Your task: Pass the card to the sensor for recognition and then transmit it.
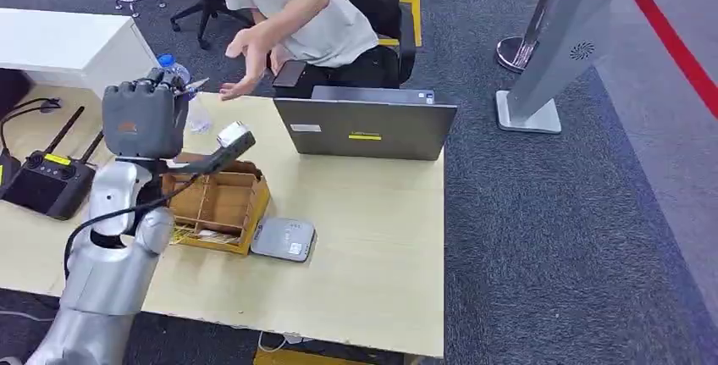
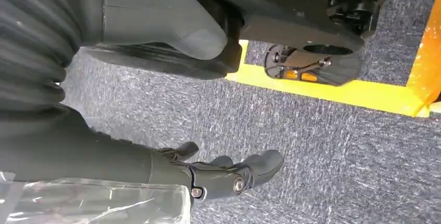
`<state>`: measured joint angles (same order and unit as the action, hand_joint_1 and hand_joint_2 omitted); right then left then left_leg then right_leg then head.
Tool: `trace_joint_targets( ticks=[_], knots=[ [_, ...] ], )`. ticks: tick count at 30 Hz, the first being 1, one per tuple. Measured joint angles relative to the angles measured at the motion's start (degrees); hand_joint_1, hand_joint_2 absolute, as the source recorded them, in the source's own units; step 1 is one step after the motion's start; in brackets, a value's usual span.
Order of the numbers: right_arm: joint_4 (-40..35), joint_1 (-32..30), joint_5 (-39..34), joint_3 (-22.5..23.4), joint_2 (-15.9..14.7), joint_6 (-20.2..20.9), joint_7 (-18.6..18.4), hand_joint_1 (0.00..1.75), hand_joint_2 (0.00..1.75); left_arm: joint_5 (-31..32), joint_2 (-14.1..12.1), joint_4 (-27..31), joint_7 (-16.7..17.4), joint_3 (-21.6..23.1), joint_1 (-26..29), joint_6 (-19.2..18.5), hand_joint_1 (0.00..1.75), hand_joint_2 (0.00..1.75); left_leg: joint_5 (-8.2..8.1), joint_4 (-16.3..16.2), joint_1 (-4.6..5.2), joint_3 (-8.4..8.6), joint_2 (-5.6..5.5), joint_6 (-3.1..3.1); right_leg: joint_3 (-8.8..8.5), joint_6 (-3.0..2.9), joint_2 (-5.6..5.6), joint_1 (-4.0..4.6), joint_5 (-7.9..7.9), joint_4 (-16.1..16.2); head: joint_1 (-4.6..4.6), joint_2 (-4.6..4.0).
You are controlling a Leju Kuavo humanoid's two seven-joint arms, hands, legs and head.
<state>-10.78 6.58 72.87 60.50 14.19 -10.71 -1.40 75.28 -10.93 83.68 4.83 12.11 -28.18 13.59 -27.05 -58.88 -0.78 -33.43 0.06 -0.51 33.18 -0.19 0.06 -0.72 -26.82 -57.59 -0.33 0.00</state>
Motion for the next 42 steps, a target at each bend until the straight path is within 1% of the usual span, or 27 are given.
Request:
trace_joint_targets(
  ticks=[2, 5, 6, 10, 11, 14, 17, 20, 22, 23, 25, 26, 27, 29, 31, 32, 34, 35, 38, 40, 42],
  knots=[
    [0.0, 0.01, 0.0, -0.13, 0.0, 0.17, -0.07, 0.0, 1.75, 0.44, 0.07, -3.68, 0.26, -0.02, -3.15, -1.07, 1.75, 1.75, 0.04, 0.0, 0.01, -0.01, 0.02, 0.0, 0.01, 0.01, 0.02, 0.0, 0.05, 0.0, 0.0, 0.0],
    [0.0, 0.01, -0.04, -0.13, 0.0, 0.28, -0.04, 0.0, 1.75, 0.81, 0.55, -6.4, 0.35, 0.0, -5.73, -1.99, 1.75, 1.75, 0.03, -0.01, 0.03, -0.01, 0.06, 0.0, 0.03, 0.01, 0.05, 0.0, 0.05, 0.0, 0.02, 0.0],
    [0.0, 0.01, -0.04, -0.13, 0.0, 0.28, -0.04, 0.0, 1.75, 0.81, 0.63, -6.77, 0.35, 0.0, -6.09, -2.31, 0.0, 1.75, 0.03, -0.01, 0.04, -0.02, 0.06, 0.0, 0.03, 0.02, 0.05, 0.0, 0.05, 0.0, 0.0, 0.0],
    [0.0, 0.01, -0.26, -0.13, 0.0, 0.28, -0.04, 0.0, 1.75, 0.19, 1.05, -7.45, 0.35, 0.0, -6.93, -4.06, 0.0, 1.75, 0.03, -0.01, 0.05, -0.04, 0.06, 0.0, 0.07, 0.02, 0.07, -0.01, 0.05, 0.01, 0.0, 0.0],
    [0.0, 0.01, -0.33, -0.13, 0.0, 0.28, -0.04, 0.0, 1.75, -0.39, 1.16, -7.42, 0.28, 0.02, -6.93, -4.17, 0.0, 0.0, 0.03, -0.01, 0.05, -0.04, 0.06, 0.0, 0.07, 0.02, 0.07, -0.01, 0.05, 0.01, 0.0, 0.0],
    [0.0, 0.01, -0.55, -0.13, 0.0, 0.2, -0.04, 0.0, 1.75, -1.45, 1.33, -7.05, -0.22, 0.35, -6.72, -4.35, 0.0, 0.0, 0.03, -0.01, 0.04, -0.05, 0.06, 0.0, 0.07, 0.02, 0.07, -0.01, 0.05, 0.01, 0.0, 0.0],
    [0.0, -0.01, -1.25, -0.13, 0.0, 0.04, 0.24, 0.0, 1.75, -2.42, 1.42, -4.79, -0.85, 1.09, -5.63, -4.72, 0.0, 0.0, 0.03, -0.01, 0.04, -0.05, 0.06, 0.0, 0.07, 0.02, 0.07, -0.01, 0.05, 0.01, 0.0, 0.0],
    [0.0, -0.03, -1.68, -0.06, 0.0, -0.24, 0.42, 0.0, 1.75, -2.8, 1.38, -1.71, -1.51, 2.14, -3.4, -4.74, 0.0, 0.0, 0.03, 0.0, 0.04, -0.07, 0.06, 0.0, 0.06, 0.02, 0.07, -0.01, 0.05, 0.01, 0.02, 0.0],
    [0.0, -0.08, -2.71, 0.2, 0.0, -0.7, 0.63, 0.0, 1.75, -2.86, 0.81, 1.76, -2.19, 3.13, -0.21, -4.48, 0.0, 0.0, -0.02, 0.01, 0.05, -0.07, 0.14, 0.0, 0.05, 0.02, 0.12, -0.01, 0.05, 0.0, 0.0, 0.0],
    [0.0, -0.15, -3.19, 0.33, 0.0, -0.85, 0.83, 0.0, 1.75, -2.64, 0.08, 3.65, -2.58, 3.61, 2.08, -4.3, 0.0, 1.75, -0.04, 0.01, 0.05, -0.05, 0.18, 0.0, 0.07, 0.02, 0.17, -0.01, 0.04, 0.01, 0.0, 0.0],
    [0.0, -0.2, -3.94, 0.64, 0.0, -1.31, 0.98, 0.0, 1.75, -1.59, -1.51, 7.84, -3.26, 4.29, 7.06, -3.62, 0.0, 1.75, -0.13, 0.03, 0.04, -0.05, 0.28, -0.03, 0.08, 0.05, 0.28, -0.02, 0.0, 0.01, 0.02, 0.0],
    [0.0, -0.22, -4.5, 0.94, 0.0, -1.59, 1.09, 0.0, 1.75, -0.84, -2.79, 10.31, -3.8, 4.76, 10.05, -2.89, 0.0, 1.75, -0.16, 0.04, 0.04, -0.02, 0.33, -0.02, 0.07, 0.0, 0.33, -0.02, -0.05, 0.0, 0.02, 0.0],
    [0.0, -0.26, -4.88, 1.27, 0.0, -1.84, 1.22, 0.0, 1.75, -0.19, -3.92, 12.32, -4.11, 4.96, 13.58, -2.18, 0.0, 1.75, -0.21, 0.05, 0.04, 0.0, 0.37, -0.03, 0.08, 0.01, 0.37, -0.02, -0.06, 0.0, 0.02, 0.0],
    [0.0, -0.32, -5.84, 2.06, 0.0, -2.38, 1.51, 0.0, 1.75, 1.33, -7.03, 17.17, -5.14, 5.03, 21.68, 0.27, 0.0, 1.75, -0.32, 0.06, 0.02, 0.01, 0.54, -0.13, 0.13, 0.0, 0.53, -0.02, -0.13, 0.0, 0.02, 0.0],
    [0.0, -0.31, -6.49, 2.75, 0.0, -2.82, 1.66, 0.0, 1.75, 2.45, -9.34, 21.04, -5.92, 5.03, 29.23, 2.07, 0.0, 1.75, -0.4, 0.06, 0.02, 0.02, 0.55, -0.03, 0.14, 0.03, 0.54, -0.01, -0.26, 0.01, 0.02, 0.0],
    [0.0, -0.3, -6.67, 3.11, 0.0, -2.93, 1.77, 0.0, 1.75, 2.75, -10.34, 22.73, -5.97, 5.03, 32.91, 2.87, 0.0, 1.75, -0.41, 0.06, 0.02, 0.01, 0.54, -0.02, 0.13, -0.01, 0.51, -0.01, -0.3, 0.01, 0.02, 0.0],
    [0.0, -0.3, -7.21, 3.54, 0.0, -3.15, 1.99, 0.0, 1.75, 4.22, -12.43, 25.32, -4.72, 5.03, 39.04, 3.87, 0.0, 1.75, -0.43, 0.06, 0.02, 0.0, 0.47, -0.04, 0.13, 0.05, 0.47, -0.01, -0.35, 0.01, 0.0, 0.0],
    [0.0, -0.31, -7.24, 3.78, 0.0, -3.32, 1.99, 0.0, 1.75, 4.74, -13.29, 26.24, -3.71, 5.03, 41.31, 3.54, 0.0, 1.75, -0.43, 0.06, 0.02, 0.0, 0.39, -0.04, 0.11, 0.08, 0.43, -0.01, -0.39, 0.02, 0.04, 0.0],
    [0.0, -0.36, -7.24, 4.42, 0.0, -3.69, 1.99, 0.0, 1.75, 4.57, -15.26, 27.02, -0.59, 5.03, 45.67, -0.57, 0.0, 1.75, -0.46, 0.06, 0.01, -0.01, 0.3, 0.0, 0.08, 0.08, 0.3, -0.01, -0.41, 0.02, 0.02, 0.0],
    [0.0, -0.47, -7.15, 4.53, 0.0, -3.76, 1.81, 0.0, 1.75, 3.36, -16.04, 26.8, 0.5, 5.03, 46.66, -1.73, 0.0, 1.75, -0.44, 0.06, 0.02, -0.02, 0.21, 0.0, 0.05, 0.09, 0.2, -0.01, -0.41, 0.02, 0.02, 0.0],
    [0.0, -0.59, -7.04, 4.57, 0.0, -3.67, 1.53, 0.0, 1.75, 2.12, -16.04, 25.85, 1.03, 5.01, 46.49, -2.46, 0.0, 1.75, -0.42, 0.05, 0.02, 0.0, 0.14, 0.02, 0.0, 0.09, 0.13, -0.01, -0.39, 0.02, 0.02, 0.0]
  ],
)
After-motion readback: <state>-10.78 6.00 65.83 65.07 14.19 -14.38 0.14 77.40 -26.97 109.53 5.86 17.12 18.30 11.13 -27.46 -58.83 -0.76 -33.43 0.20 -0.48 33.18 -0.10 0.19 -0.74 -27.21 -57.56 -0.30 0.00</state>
